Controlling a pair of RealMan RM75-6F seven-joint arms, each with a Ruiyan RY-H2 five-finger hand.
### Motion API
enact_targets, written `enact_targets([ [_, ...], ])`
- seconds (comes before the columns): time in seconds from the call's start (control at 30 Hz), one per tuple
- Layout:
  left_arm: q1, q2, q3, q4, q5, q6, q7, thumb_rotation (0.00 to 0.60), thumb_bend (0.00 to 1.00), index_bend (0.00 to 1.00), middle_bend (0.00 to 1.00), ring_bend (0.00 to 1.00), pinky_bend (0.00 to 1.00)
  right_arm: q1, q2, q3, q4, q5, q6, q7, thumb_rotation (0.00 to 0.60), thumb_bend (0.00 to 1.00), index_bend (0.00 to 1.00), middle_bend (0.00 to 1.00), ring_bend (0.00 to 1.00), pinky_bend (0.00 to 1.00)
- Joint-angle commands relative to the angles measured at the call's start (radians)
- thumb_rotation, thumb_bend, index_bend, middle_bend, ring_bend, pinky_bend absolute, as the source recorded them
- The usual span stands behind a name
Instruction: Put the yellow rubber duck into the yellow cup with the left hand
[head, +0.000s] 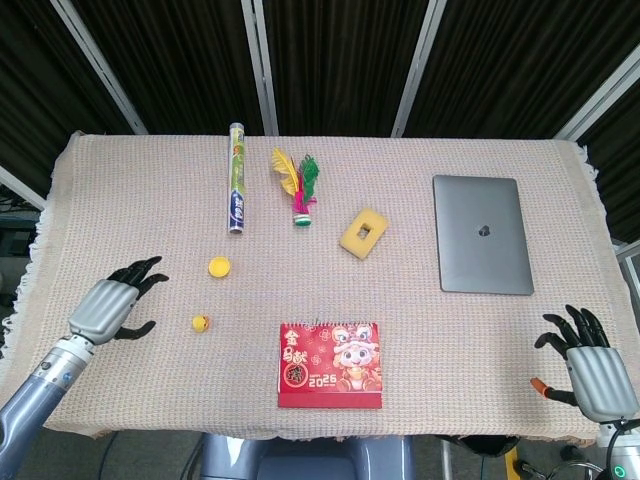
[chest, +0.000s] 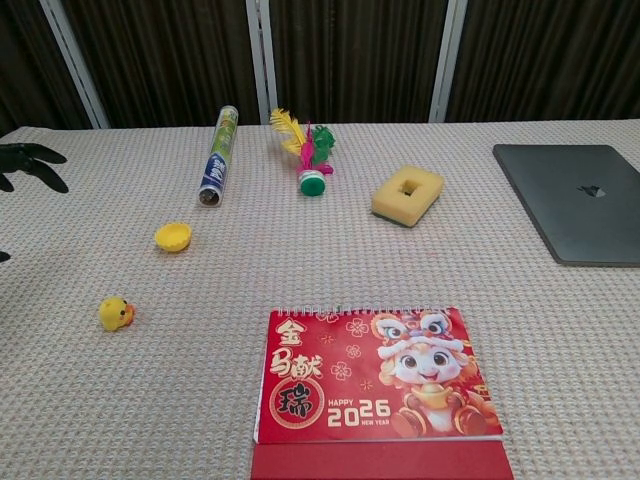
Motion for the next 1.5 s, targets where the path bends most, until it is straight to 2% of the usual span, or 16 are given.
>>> enact_targets([
  [0.03,-0.029,-0.017,-0.012,-0.018,-0.030,-0.038,0.024,0.600,0.29,0.19,0.00,0.06,0.19,0.000,0.000,-0.001,0.003,-0.003,0.002,0.002,0.600,0.03,0.43,0.19,0.00,0.00],
  [0.37,-0.057,-0.077,-0.004,-0.049,-0.137,-0.094,0.109,0.600,0.30,0.21,0.00,0.07,0.20,0.000,-0.001,-0.002,0.006,-0.008,0.004,0.008,0.600,0.03,0.43,0.19,0.00,0.00],
  [0.8,-0.092,-0.166,-0.006,-0.043,-0.300,-0.099,0.250,0.600,0.32,0.24,0.00,0.08,0.20,0.000,0.000,-0.003,0.004,-0.008,0.004,0.009,0.600,0.03,0.44,0.19,0.00,0.00],
  [1.5,-0.147,-0.275,0.006,-0.018,-0.425,-0.087,0.356,0.600,0.32,0.28,0.00,0.08,0.19,0.000,0.000,-0.003,0.005,-0.004,0.002,0.019,0.600,0.03,0.44,0.19,0.00,0.00],
])
